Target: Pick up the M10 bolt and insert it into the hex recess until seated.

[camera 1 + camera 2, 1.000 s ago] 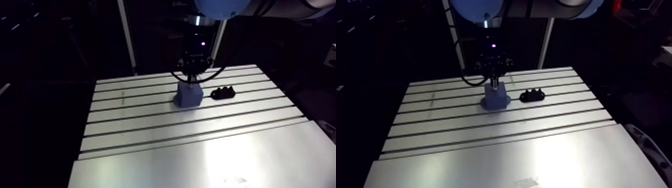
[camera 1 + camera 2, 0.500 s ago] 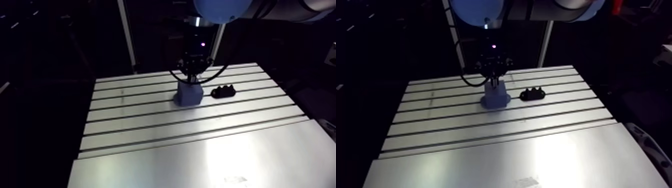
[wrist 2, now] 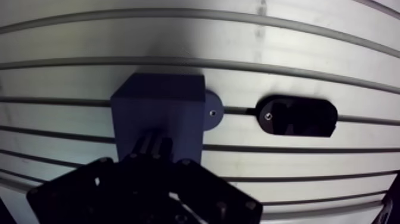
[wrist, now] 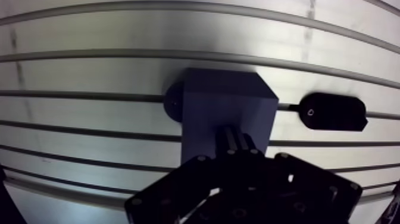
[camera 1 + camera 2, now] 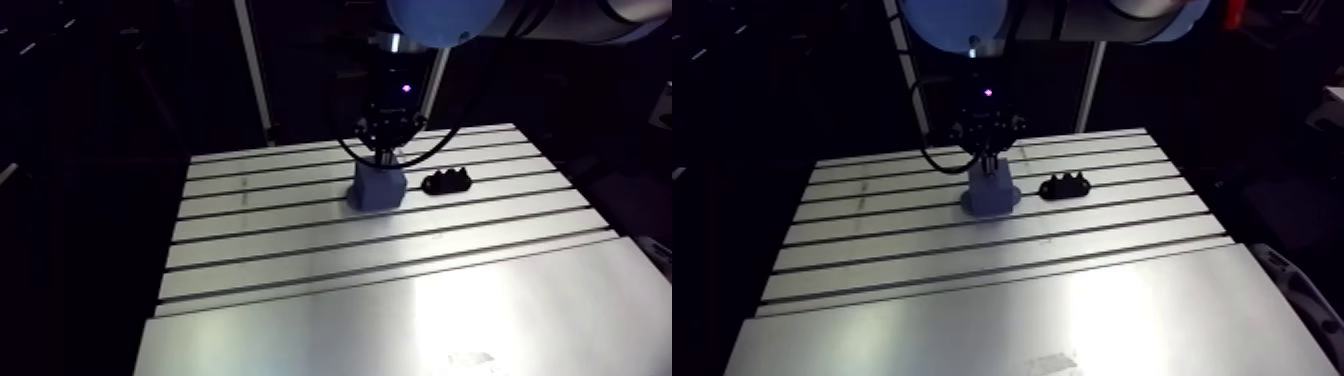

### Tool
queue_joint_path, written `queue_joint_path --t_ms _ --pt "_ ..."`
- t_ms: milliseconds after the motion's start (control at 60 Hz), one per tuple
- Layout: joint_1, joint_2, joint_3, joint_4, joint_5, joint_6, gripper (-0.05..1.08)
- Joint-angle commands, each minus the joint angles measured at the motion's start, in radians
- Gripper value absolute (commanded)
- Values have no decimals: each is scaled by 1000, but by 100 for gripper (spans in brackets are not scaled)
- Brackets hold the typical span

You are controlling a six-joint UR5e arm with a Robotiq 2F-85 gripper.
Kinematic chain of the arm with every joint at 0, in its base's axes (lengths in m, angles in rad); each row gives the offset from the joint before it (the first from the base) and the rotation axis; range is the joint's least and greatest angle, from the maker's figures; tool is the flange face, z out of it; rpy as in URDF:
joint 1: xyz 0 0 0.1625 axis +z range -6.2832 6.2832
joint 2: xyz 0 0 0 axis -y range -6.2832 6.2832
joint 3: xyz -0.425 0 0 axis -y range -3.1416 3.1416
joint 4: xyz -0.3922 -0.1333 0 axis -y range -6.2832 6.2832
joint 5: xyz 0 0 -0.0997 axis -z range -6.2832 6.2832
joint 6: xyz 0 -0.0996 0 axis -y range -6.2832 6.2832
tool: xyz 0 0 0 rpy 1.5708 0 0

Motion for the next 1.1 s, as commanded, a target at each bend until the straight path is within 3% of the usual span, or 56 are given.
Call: queue_joint_path --t_ms 17,1100 --pt "0 0 1 0 0 -1 108" --pt "4 -17 -7 8 3 -3 108"
